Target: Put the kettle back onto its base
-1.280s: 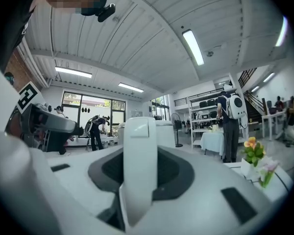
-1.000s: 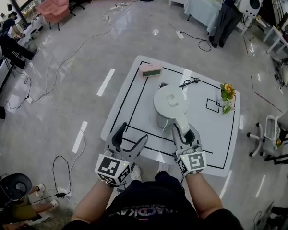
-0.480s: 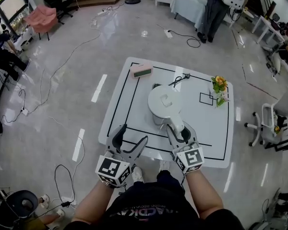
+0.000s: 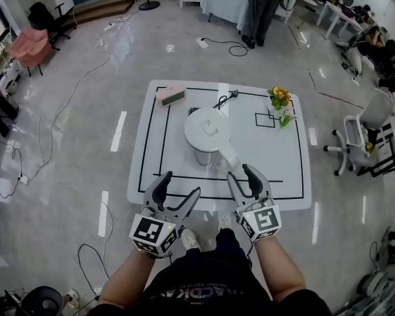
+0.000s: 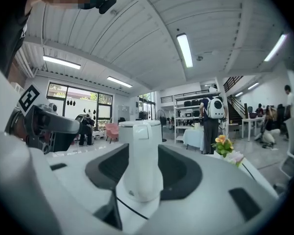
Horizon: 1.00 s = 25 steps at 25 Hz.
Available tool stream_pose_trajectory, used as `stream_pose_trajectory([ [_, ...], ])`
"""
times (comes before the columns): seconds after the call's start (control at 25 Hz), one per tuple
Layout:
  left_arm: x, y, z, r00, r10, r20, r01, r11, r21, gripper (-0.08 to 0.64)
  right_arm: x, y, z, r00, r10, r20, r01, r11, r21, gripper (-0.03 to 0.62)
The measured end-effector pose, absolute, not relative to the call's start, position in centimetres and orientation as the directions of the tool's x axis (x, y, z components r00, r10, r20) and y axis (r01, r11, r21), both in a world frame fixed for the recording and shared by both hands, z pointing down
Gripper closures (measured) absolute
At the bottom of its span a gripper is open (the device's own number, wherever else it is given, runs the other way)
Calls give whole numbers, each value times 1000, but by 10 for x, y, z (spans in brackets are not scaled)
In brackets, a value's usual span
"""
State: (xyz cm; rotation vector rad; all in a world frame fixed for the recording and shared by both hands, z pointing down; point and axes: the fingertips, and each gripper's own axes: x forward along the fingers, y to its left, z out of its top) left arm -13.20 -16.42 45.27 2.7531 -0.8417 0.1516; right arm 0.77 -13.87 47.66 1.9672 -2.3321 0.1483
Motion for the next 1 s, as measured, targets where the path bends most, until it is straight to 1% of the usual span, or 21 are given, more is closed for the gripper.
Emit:
stream_pose_trajectory([
  [0.4,-74,-119,449,935,-329,135,-353,-906,235,210,42,-79,441,-8,-995,96,-1000,10,23,422],
  [0.6,-45,-97,450,952,-278,126,-302,-920,249,213,69,-57,428,28,-995,93,-999,-24,48,422],
  [0.8,-15,-86,454,941,-310,133,-334,-910,244,236,98,-53,424,-18,-996,89,-999,23,47,423],
  [0.96,11,-81,459,908,-394,142,-418,-874,246,270,120,-54,429,-136,-986,96,-988,142,56,424],
  [1.0,17,-79,460,896,-420,143,-443,-862,246,286,126,-54,431,-170,-980,103,-983,176,59,437],
])
